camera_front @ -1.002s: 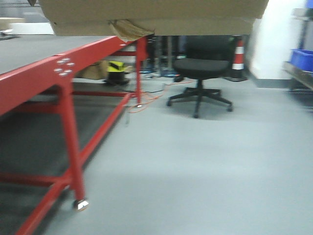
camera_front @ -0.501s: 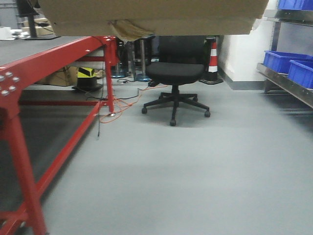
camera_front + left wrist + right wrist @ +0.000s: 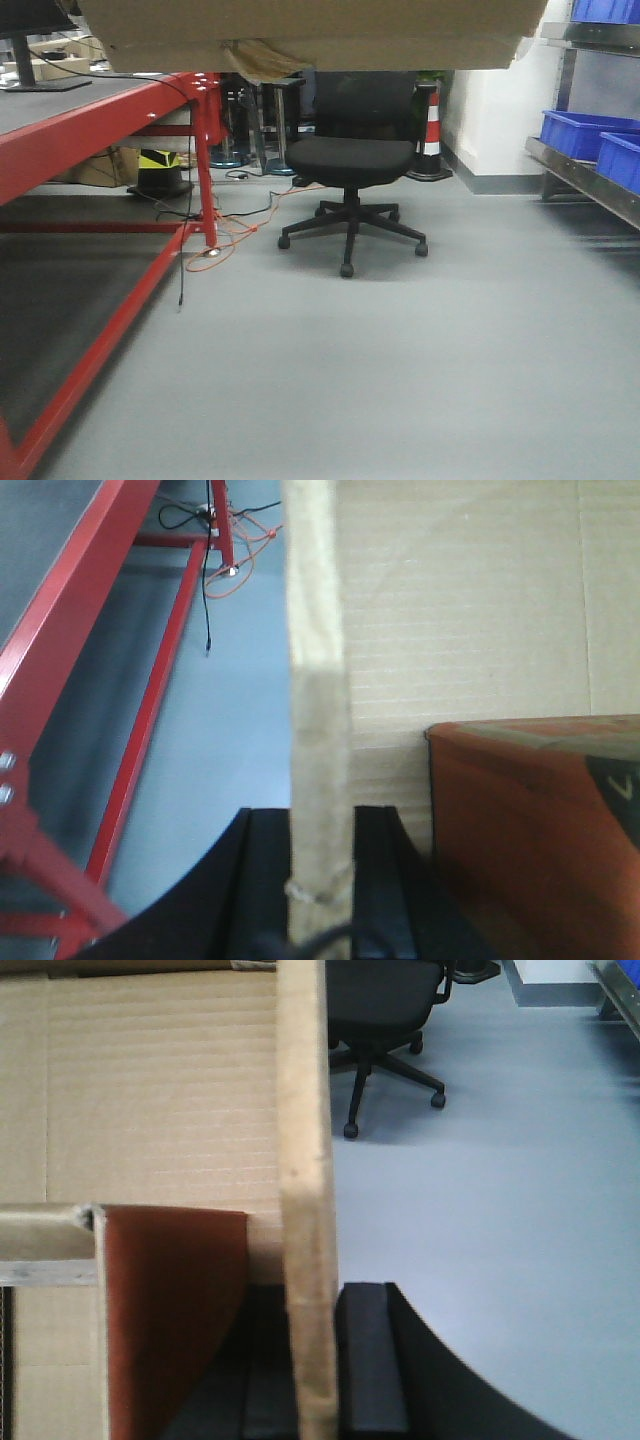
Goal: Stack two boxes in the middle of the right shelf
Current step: 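Hold the box stack with both grippers while driving to the steel shelf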
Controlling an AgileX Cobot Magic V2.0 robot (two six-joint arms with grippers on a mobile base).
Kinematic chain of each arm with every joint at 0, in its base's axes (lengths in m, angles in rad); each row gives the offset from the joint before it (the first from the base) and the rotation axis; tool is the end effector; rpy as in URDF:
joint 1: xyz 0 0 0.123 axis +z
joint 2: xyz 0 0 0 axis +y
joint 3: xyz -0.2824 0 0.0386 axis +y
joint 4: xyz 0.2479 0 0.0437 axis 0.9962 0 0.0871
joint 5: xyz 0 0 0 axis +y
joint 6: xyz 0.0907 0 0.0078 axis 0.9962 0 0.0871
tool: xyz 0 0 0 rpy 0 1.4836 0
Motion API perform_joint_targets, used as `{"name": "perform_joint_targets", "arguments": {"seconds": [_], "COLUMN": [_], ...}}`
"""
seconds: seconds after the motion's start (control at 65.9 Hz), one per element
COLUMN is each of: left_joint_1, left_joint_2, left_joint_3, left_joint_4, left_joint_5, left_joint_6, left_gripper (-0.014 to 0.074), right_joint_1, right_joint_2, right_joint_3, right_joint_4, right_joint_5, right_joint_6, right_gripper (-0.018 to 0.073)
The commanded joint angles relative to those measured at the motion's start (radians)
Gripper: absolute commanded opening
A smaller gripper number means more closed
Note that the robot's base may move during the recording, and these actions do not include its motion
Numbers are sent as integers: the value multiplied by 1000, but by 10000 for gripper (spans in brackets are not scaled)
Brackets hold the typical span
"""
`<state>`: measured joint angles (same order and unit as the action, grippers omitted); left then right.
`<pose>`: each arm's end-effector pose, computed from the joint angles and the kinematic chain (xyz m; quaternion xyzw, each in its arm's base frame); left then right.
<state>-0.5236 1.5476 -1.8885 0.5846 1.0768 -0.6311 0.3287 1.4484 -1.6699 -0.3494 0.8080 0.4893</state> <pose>0.2975 -0.1207 0.4873 -0.0366 0.8569 0.0088 0.5142 0.3052 0.0802 0.4652 0.0289 0.8472 0.0445 0.5286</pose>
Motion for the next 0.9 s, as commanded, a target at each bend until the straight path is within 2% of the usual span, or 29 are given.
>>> {"name": "perform_joint_targets", "arguments": {"seconds": [0.0,0.881], "left_joint_1": [2,2], "left_joint_2": [-12,-12], "left_joint_3": [-11,-11], "left_joint_4": [30,32], "left_joint_5": [-29,-29], "left_joint_6": [-4,-4], "left_gripper": [-111,-111], "right_joint_1": [-6,-6], "right_joint_2": [-13,-13], "right_joint_3": [-15,-15], "right_joint_4": [-31,-31], "right_joint_5": [-54,-56], "right_joint_6": [4,4], "right_gripper": [-161,-161]}}
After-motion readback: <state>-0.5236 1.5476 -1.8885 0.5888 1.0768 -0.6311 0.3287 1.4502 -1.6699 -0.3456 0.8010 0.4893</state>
